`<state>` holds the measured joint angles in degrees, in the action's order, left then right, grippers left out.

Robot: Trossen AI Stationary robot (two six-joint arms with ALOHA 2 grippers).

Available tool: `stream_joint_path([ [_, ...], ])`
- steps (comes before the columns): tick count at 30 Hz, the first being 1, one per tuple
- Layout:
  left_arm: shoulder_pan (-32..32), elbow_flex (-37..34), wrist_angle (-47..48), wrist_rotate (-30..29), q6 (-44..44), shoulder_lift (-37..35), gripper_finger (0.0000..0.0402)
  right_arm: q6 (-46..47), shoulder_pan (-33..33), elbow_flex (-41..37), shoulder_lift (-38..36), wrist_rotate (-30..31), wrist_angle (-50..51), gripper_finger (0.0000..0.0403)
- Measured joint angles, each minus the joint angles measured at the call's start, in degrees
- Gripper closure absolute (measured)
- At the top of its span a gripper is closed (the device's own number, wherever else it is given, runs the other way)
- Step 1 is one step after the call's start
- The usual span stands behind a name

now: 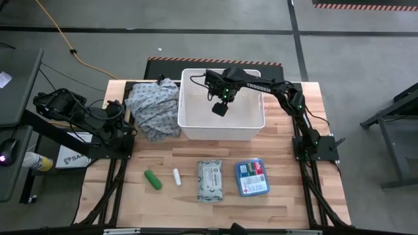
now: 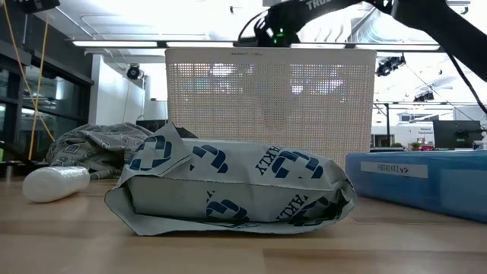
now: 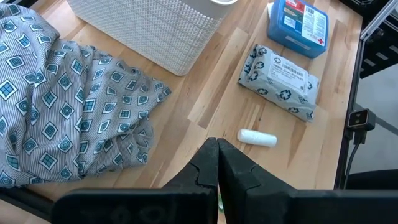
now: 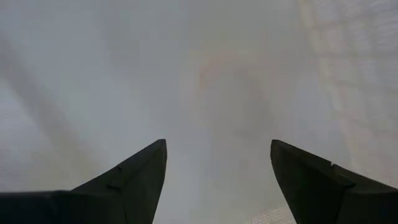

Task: Pick & place medical supplies in basket/bin
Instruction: Put the green bandage in the white bin

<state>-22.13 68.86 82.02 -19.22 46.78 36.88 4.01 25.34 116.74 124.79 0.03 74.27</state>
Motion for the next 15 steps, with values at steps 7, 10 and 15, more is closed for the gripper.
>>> stream_joint_path([
  [7, -0.02, 0.0, 0.0, 0.02, -0.02, 0.0, 0.0362, -0.23, -1.19, 11.66, -0.02, -0.02, 5.07, 0.0125],
  [10, 0.0, 0.0, 0.0, 0.02, -0.02, 0.0, 0.0362, -0.24, -2.11, 17.48, -0.05, -0.07, 6.91, 0.0125],
  [15, -0.01, 0.0, 0.0, 0.05, -0.02, 0.0, 0.0362, -0.07, -3.98, 14.3, -5.47, -0.31, 2.32, 0.0126],
])
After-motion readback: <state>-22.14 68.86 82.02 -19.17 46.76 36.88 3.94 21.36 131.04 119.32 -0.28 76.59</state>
